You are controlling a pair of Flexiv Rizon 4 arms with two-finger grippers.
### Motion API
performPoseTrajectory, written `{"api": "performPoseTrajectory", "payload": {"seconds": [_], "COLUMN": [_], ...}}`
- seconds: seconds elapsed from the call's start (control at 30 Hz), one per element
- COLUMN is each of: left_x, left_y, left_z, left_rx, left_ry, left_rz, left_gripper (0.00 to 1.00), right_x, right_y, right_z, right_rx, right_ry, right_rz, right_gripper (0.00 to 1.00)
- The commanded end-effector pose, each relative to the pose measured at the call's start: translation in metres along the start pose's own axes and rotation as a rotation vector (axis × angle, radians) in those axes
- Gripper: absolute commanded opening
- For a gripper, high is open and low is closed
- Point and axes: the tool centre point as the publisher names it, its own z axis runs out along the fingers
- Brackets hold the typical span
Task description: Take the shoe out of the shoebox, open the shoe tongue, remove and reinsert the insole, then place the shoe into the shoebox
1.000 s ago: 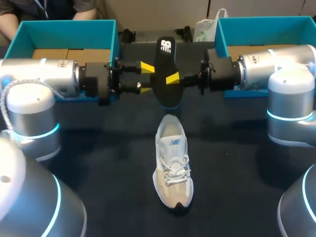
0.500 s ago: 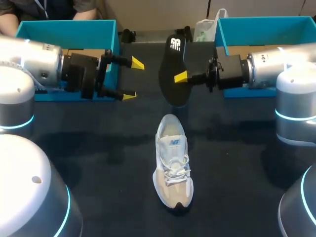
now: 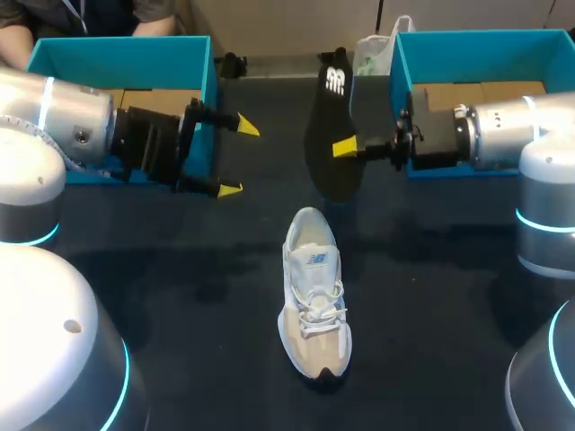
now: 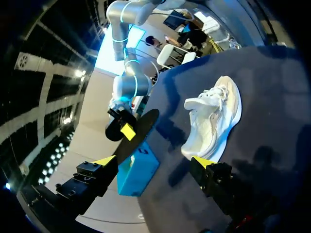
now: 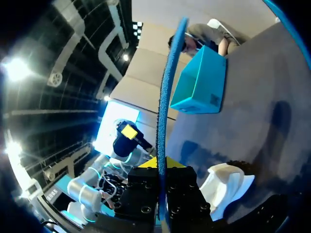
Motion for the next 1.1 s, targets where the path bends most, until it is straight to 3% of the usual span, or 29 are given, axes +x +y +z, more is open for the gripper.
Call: {"api": "performPoseTrajectory", "payload": {"seconds": [0.03, 0.43, 0.57, 0.63, 0.73, 0.77, 0.8, 1.1], "left_x": [0.021, 0.021, 0.035, 0.04, 0.049, 0.052, 0.056, 0.056], "left_y": [-0.017, -0.017, -0.013, -0.012, -0.013, -0.012, -0.012, -0.012], "left_z": [-0.015, -0.015, -0.005, -0.005, -0.003, -0.002, 0.0, 0.0], "left_rx": [-0.127, -0.127, -0.222, -0.221, -0.282, -0.333, -0.449, -0.449], "left_ry": [0.096, 0.096, 0.166, 0.181, 0.221, 0.24, 0.253, 0.253], "left_rz": [-0.339, -0.339, -0.557, -0.646, -0.763, -0.793, -0.779, -0.779], "left_gripper": [1.0, 1.0, 1.0, 1.0, 1.0, 1.0, 1.0, 1.0], "right_x": [-0.003, -0.003, -0.015, -0.018, -0.023, -0.023, -0.023, -0.023], "right_y": [-0.011, -0.011, -0.011, -0.01, -0.01, -0.01, -0.01, -0.01], "right_z": [-0.004, -0.004, -0.004, -0.004, -0.003, -0.003, -0.003, -0.003], "right_rx": [-0.008, -0.008, -0.065, -0.086, -0.111, -0.111, -0.111, -0.111], "right_ry": [-0.032, -0.032, -0.02, -0.005, -0.007, -0.007, -0.007, -0.007], "right_rz": [-0.03, -0.03, -0.073, -0.1, -0.144, -0.144, -0.144, -0.144], "right_gripper": [0.0, 0.0, 0.0, 0.0, 0.0, 0.0, 0.0, 0.0]}}
